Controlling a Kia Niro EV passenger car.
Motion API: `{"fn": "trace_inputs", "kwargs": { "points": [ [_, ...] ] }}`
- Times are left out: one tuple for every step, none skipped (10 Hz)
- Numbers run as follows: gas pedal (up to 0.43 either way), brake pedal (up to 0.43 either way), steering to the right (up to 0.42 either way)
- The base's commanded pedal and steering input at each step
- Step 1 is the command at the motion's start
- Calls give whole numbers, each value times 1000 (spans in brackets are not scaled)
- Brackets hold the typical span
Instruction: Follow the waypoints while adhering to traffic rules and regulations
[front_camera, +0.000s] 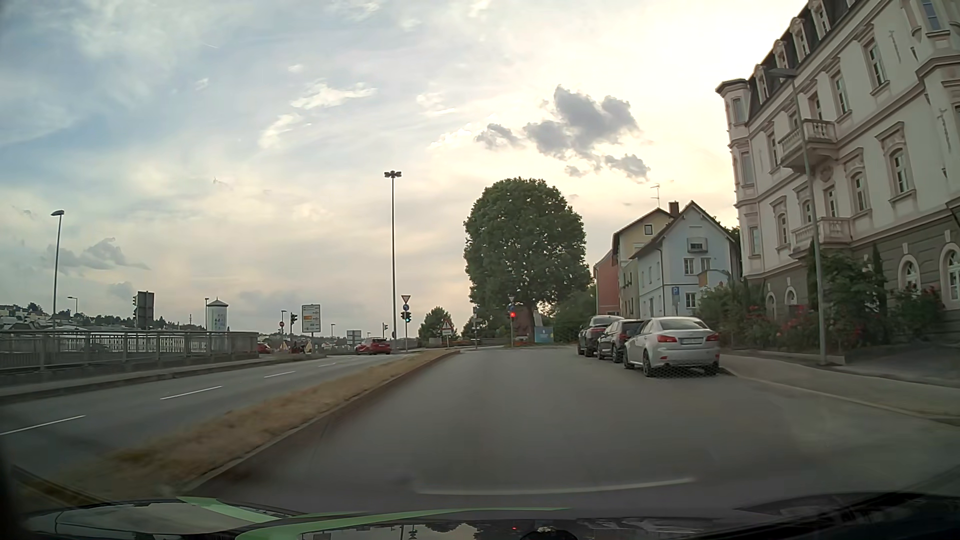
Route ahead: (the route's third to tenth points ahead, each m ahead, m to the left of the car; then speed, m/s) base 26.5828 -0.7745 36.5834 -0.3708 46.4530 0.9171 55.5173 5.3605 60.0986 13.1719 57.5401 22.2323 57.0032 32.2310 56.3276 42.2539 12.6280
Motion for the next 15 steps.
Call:
{"fn": "trace_inputs", "kwargs": {
  "points": [
    [0, 140, 0],
    [0, 152, 1],
    [0, 171, 1],
    [0, 171, 0],
    [0, 140, 0],
    [0, 140, 0],
    [0, 146, 0],
    [0, 140, 0],
    [0, 146, 0],
    [0, 134, 0],
    [0, 110, 0],
    [0, 110, -1],
    [0, 110, -1],
    [0, 91, 0],
    [0, 73, 0]
  ]
}}
